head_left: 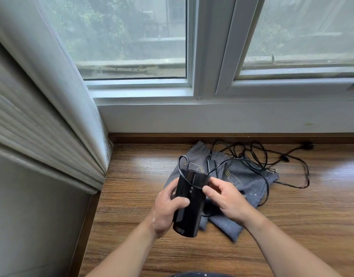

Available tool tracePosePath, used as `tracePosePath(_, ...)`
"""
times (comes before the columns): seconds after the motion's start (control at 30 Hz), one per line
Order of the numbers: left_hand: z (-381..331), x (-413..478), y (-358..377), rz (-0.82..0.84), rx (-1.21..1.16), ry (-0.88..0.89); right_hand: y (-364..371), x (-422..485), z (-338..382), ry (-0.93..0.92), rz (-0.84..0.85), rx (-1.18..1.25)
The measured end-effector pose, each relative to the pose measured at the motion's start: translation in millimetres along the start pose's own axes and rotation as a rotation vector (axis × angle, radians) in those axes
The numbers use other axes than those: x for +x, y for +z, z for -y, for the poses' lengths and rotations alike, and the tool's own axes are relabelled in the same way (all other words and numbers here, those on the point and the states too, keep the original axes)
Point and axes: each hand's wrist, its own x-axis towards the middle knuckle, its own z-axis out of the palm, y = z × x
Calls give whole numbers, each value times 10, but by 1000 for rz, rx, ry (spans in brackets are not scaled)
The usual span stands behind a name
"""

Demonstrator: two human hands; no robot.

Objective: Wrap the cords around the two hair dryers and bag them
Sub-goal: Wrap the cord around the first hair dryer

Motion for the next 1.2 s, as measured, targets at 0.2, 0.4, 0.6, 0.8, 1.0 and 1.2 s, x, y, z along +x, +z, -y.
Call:
tracePosePath(0.2, -55, -24, -17, 50, -42, -9, -57, 8, -13, 70, 54, 183)
tracePosePath(0.4, -150, -5, -19, 50, 27, -15, -63, -8, -94, 53, 26, 240)
tracePosePath(0.6, -56, 48, 149, -288, 630, 187, 174, 35, -157, 115, -316, 224)
tracePosePath(0.8, 27, 24, 229, -217, 784, 150, 318, 4, -4, 134, -414, 94)
tracePosePath(1.0, -37, 49, 139, -281, 664, 159, 133, 0, 53, 13, -230, 33)
tracePosePath(1.2, -106, -15, -71, -126, 431, 74, -156, 1, 46, -51, -202, 74)
